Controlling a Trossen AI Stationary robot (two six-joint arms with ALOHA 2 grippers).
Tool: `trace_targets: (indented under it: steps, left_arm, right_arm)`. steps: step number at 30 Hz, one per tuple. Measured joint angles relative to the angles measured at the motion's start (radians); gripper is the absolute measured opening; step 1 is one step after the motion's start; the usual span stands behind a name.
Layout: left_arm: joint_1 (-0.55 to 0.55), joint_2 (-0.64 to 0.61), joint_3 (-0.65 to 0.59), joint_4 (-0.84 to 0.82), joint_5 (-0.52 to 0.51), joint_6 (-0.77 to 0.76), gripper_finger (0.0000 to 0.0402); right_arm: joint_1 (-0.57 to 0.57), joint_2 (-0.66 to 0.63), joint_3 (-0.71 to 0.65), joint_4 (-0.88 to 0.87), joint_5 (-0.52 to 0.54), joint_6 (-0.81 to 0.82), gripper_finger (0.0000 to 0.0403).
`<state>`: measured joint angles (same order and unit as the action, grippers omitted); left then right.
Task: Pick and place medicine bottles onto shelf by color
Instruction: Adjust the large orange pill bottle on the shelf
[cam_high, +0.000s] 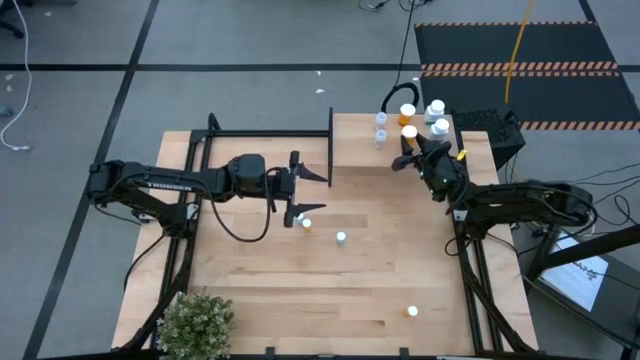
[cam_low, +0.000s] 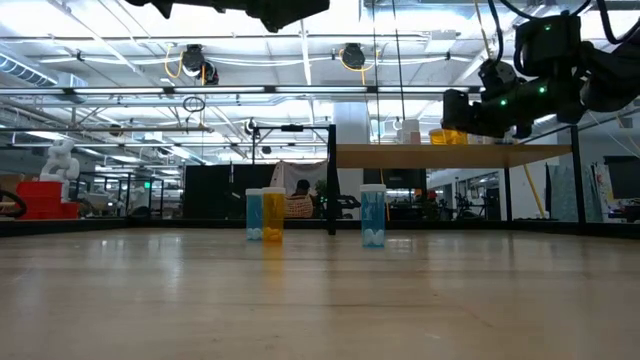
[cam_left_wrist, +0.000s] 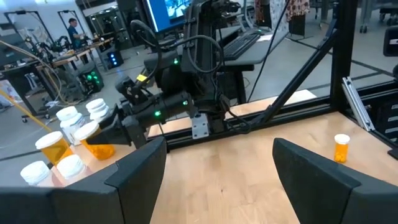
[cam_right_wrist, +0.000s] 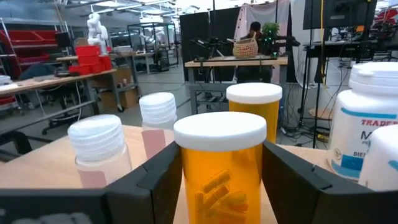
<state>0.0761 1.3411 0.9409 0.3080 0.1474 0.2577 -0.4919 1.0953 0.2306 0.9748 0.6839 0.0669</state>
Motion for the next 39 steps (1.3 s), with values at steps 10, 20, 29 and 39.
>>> trace_targets:
  steps: [10,20,29,39]
  left_arm:
    - [-0.009,0.000,0.000,0.002,0.000,0.010,0.0296]
    - [-0.009,0.000,0.000,0.002,0.000,0.009,0.0296]
    - [-0.009,0.000,0.000,0.002,0.000,0.003,0.0296]
    - [-0.010,0.000,0.000,0.002,0.000,0.003,0.0296]
  right_arm:
    - [0.000,0.028,0.000,0.023,0.000,0.001,0.0192]
    - [0.003,0.029,0.000,0.013,0.000,0.000,0.0219]
    - [0.033,-0.007,0.000,0.013,0.000,-0.007,0.0239]
    - [0.212,-0.079,0.000,0.000,0.169,-0.090,0.0240]
